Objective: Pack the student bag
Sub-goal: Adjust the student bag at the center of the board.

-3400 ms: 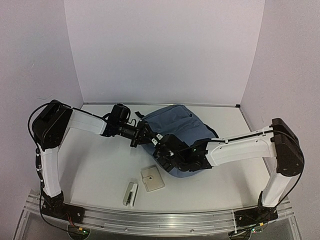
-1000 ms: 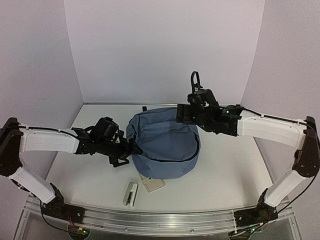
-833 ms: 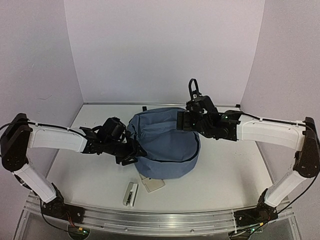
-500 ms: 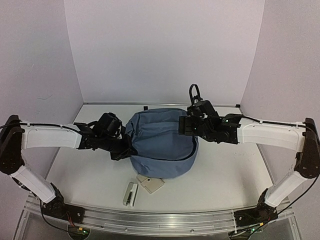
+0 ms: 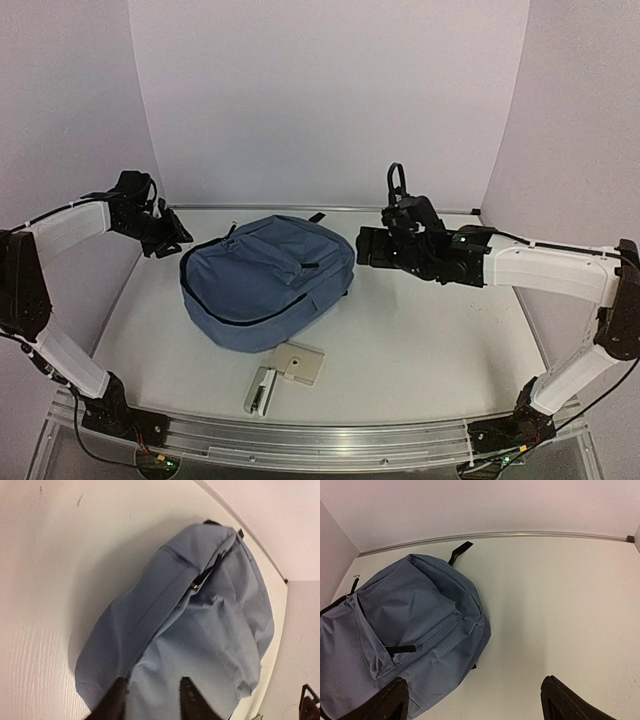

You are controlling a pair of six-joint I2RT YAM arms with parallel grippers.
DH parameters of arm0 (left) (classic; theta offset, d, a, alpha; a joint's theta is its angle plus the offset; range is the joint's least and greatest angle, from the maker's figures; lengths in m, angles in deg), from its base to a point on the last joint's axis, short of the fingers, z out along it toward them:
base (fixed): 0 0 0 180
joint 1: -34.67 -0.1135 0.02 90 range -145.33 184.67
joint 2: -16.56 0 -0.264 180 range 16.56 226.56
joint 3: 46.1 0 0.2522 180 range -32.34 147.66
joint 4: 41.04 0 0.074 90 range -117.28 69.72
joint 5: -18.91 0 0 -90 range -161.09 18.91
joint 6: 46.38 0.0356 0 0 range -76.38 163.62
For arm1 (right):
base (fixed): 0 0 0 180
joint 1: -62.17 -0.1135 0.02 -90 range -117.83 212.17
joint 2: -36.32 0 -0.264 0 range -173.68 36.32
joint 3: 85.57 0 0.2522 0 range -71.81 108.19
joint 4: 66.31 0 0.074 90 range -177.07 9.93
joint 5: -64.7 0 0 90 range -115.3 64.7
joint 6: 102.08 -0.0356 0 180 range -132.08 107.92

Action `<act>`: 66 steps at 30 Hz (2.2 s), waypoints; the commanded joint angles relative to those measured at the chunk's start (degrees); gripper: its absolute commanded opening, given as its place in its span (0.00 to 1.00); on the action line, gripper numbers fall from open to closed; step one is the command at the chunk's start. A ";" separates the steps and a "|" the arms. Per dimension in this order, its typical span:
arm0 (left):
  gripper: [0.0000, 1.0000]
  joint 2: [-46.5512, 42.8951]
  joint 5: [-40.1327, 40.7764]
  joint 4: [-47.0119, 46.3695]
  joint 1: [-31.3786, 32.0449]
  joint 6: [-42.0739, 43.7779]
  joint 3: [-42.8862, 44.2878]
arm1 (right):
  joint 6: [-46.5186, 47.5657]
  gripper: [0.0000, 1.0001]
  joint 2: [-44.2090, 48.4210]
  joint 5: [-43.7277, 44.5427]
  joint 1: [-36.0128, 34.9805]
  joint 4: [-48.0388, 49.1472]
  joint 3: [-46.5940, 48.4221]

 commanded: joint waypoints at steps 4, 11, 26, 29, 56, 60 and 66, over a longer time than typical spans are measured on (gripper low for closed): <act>0.74 -7.43 -1.15 -0.70 -0.66 -1.33 -3.35 | 1.50 0.94 -1.10 -8.83 3.49 3.17 -0.74; 0.82 -20.75 -8.90 -0.84 0.63 -8.96 -18.05 | 4.39 0.85 -10.52 -23.77 12.16 10.97 3.05; 0.56 -21.60 -10.52 -12.61 7.82 -16.96 -30.78 | 7.13 0.60 -30.86 -46.43 20.89 19.76 14.47; 0.34 -18.23 -9.35 -15.27 8.70 -17.39 -30.78 | 7.26 0.44 -34.13 -47.95 20.93 19.76 16.64; 0.00 27.83 -5.28 -8.96 6.96 4.88 22.82 | -9.82 0.00 8.00 -31.60 10.68 18.31 -22.64; 0.03 31.54 -5.16 -8.79 6.99 6.12 26.36 | -15.46 0.00 10.70 -29.28 2.89 17.86 -26.42; 0.63 25.59 0.79 -9.51 6.99 6.98 20.43 | -11.94 0.27 11.72 -24.08 -3.15 7.98 -19.88</act>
